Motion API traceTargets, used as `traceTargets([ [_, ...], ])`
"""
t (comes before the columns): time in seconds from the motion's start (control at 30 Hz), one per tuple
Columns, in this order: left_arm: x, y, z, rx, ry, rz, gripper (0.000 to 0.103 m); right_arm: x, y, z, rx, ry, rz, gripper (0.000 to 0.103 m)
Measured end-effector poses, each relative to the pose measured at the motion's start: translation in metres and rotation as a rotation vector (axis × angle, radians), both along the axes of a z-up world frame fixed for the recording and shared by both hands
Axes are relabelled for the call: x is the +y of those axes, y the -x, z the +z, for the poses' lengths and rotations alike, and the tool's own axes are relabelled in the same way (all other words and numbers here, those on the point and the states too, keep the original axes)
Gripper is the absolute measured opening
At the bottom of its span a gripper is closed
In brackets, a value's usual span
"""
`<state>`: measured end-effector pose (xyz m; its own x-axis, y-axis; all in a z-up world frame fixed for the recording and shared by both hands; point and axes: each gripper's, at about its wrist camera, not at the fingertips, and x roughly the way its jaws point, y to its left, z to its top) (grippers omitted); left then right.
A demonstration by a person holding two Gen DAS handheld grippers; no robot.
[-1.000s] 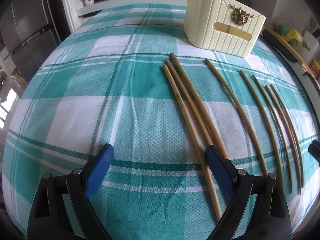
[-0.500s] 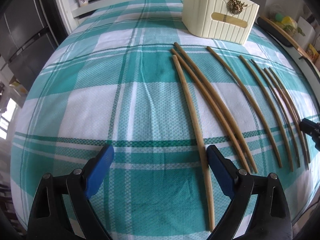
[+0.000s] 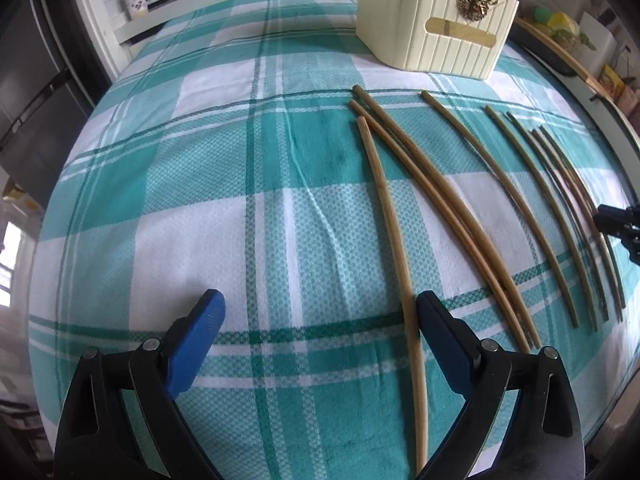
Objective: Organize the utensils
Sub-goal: 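Grasp a wooden chopstick with the left gripper while the right gripper grasps another chopstick, then carry the chopsticks to the box and open the left gripper while the right lowers its chopstick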
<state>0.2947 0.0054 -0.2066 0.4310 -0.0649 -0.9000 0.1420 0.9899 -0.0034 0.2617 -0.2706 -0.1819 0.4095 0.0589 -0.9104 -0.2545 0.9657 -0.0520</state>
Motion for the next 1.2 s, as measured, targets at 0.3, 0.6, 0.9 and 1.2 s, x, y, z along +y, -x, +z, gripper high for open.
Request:
traceTargets([
  [0.3, 0.0, -0.054, 0.003, 0.03, 0.004, -0.009, 0.085, 0.005, -0.063, 0.0, 0.034, -0.016, 0.022, 0.022],
  [0.6, -0.019, -0.093, 0.008, 0.037, -0.009, -0.046, 0.053, 0.019, -0.107, 0.0, 0.044, -0.024, 0.017, 0.018],
  [0.9, -0.013, -0.088, 0.021, -0.045, 0.055, -0.03, 0.004, 0.001, -0.108, 0.016, -0.023, -0.162, -0.063, 0.005],
  [1.2, 0.015, -0.037, 0.11, -0.254, 0.197, 0.0, 0.004, -0.007, -0.048, 0.115, -0.255, -0.293, -0.037, 0.005],
])
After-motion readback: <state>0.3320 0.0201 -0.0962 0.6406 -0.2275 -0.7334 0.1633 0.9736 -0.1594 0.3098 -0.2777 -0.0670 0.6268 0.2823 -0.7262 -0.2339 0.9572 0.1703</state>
